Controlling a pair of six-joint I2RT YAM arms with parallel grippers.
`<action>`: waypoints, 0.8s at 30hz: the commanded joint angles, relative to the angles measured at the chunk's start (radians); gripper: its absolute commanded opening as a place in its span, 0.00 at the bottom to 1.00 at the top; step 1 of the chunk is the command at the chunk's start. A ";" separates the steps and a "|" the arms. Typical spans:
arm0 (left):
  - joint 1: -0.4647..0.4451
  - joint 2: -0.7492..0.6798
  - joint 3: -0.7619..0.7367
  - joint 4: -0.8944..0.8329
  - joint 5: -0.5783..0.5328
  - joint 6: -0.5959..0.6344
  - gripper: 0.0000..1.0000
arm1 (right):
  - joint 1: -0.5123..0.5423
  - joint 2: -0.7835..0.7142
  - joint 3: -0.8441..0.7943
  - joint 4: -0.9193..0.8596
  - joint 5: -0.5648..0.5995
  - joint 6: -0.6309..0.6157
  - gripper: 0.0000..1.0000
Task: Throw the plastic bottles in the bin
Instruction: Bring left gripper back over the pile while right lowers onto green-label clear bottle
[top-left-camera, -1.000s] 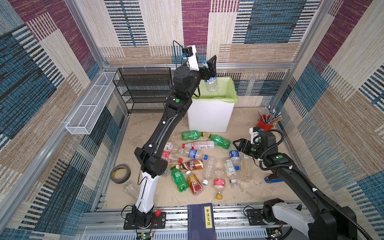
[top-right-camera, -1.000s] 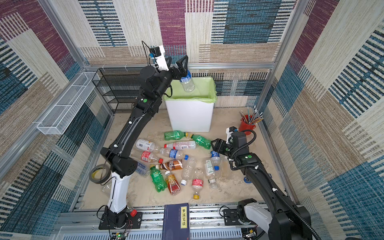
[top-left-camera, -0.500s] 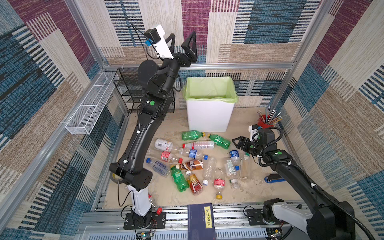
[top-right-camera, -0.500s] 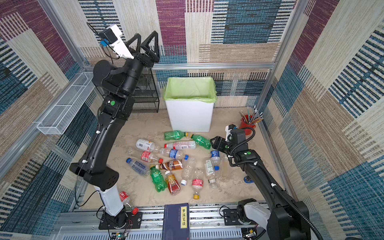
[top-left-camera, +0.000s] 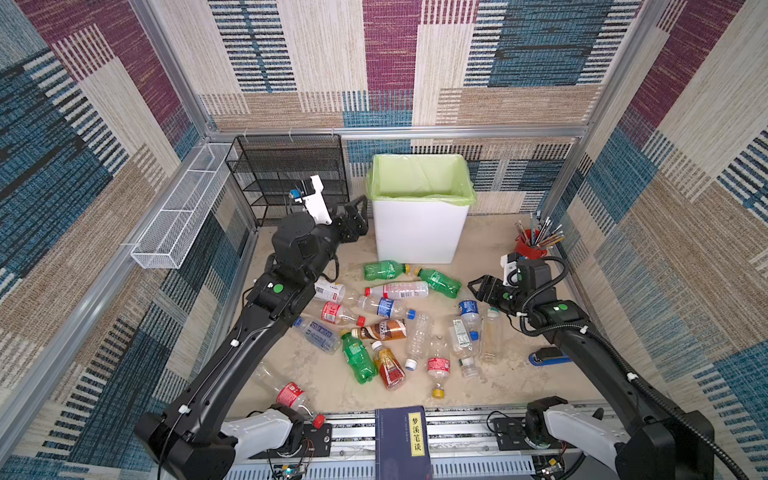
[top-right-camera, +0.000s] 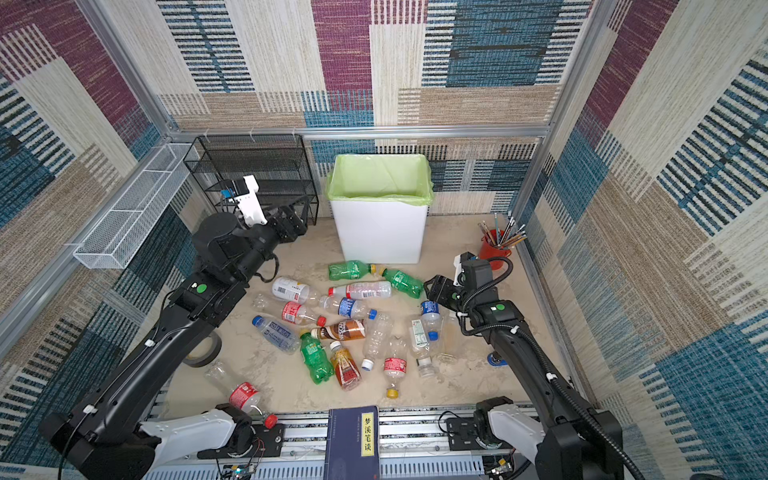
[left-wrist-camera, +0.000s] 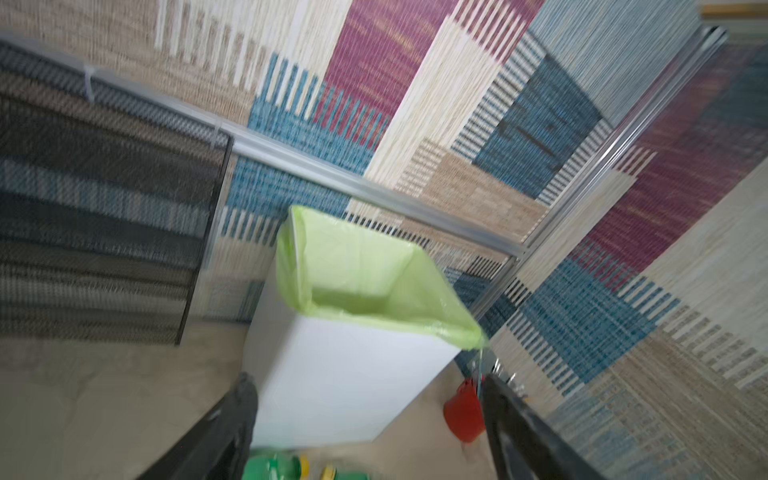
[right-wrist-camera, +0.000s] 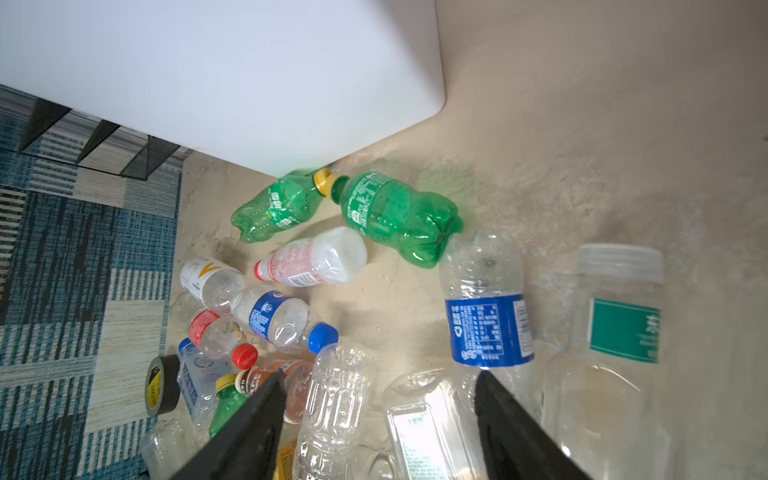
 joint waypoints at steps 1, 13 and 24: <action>0.001 -0.094 -0.118 -0.161 -0.059 -0.145 0.83 | 0.002 -0.030 -0.026 -0.046 0.030 -0.009 0.72; 0.001 -0.211 -0.253 -0.414 -0.029 -0.328 0.78 | 0.002 -0.053 -0.037 -0.280 0.230 0.135 0.68; 0.001 -0.151 -0.265 -0.458 0.069 -0.385 0.75 | 0.002 0.071 -0.019 -0.346 0.213 0.092 0.76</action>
